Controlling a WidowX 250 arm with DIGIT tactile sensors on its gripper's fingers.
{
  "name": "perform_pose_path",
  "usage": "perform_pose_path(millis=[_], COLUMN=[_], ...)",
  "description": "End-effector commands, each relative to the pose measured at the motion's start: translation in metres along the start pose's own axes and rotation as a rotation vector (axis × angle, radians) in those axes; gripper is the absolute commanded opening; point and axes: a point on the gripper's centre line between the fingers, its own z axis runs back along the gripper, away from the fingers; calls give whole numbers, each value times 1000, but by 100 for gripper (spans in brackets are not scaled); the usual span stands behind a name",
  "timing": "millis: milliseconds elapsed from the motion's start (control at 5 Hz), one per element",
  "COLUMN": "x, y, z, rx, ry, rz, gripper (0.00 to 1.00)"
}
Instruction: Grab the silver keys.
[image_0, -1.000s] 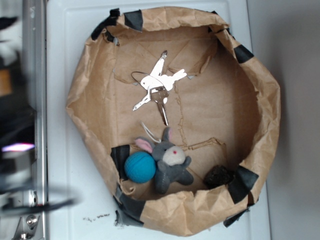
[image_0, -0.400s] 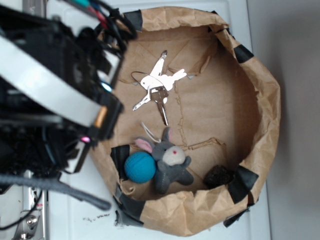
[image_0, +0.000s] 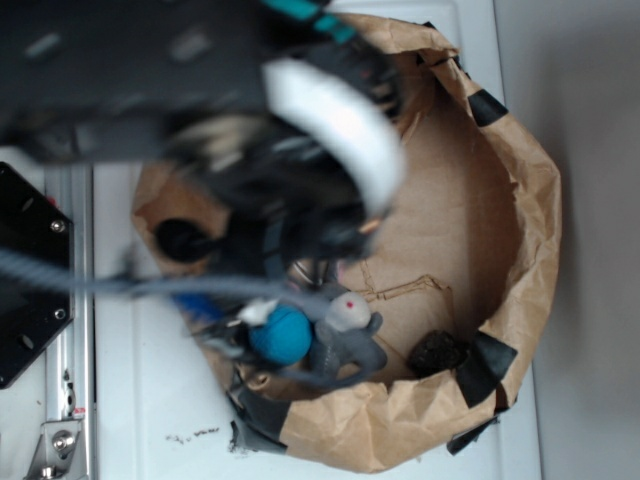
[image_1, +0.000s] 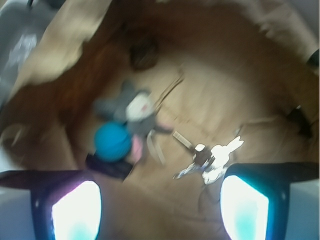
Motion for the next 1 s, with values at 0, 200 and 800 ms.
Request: perform_pose_path(millis=[0, 200, 800], x=[10, 10, 14], y=[15, 15, 31], z=[1, 1, -43], rx=[42, 42, 102], ry=[-27, -27, -62], rz=[32, 32, -9], gripper=[100, 100, 100])
